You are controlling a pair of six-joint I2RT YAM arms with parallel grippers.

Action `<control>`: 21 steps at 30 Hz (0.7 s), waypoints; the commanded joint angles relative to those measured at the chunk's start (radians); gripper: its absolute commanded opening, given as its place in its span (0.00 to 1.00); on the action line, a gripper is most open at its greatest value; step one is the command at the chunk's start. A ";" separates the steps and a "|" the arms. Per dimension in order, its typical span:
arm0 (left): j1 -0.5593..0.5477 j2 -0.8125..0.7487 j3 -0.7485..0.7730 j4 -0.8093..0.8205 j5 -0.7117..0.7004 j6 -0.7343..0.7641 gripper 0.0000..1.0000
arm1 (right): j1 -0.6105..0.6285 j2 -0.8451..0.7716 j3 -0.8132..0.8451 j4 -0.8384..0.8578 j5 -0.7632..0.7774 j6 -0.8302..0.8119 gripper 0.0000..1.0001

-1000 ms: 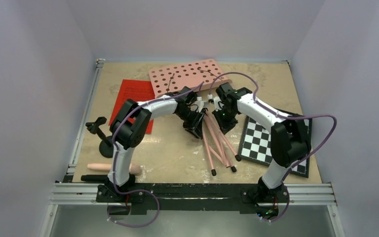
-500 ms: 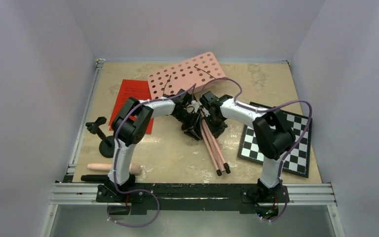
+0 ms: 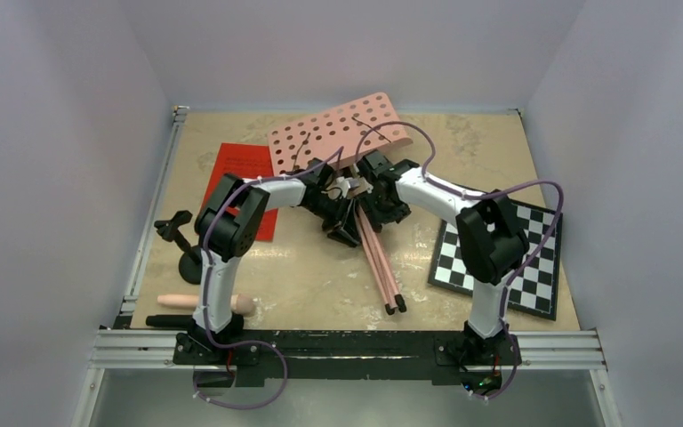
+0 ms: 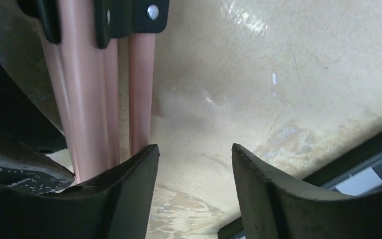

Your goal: Pack up the instrument practice props

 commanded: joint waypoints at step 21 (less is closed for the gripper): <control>0.156 -0.227 0.289 -0.532 -0.426 0.618 0.42 | -0.157 -0.138 0.001 0.045 -0.348 -0.070 0.99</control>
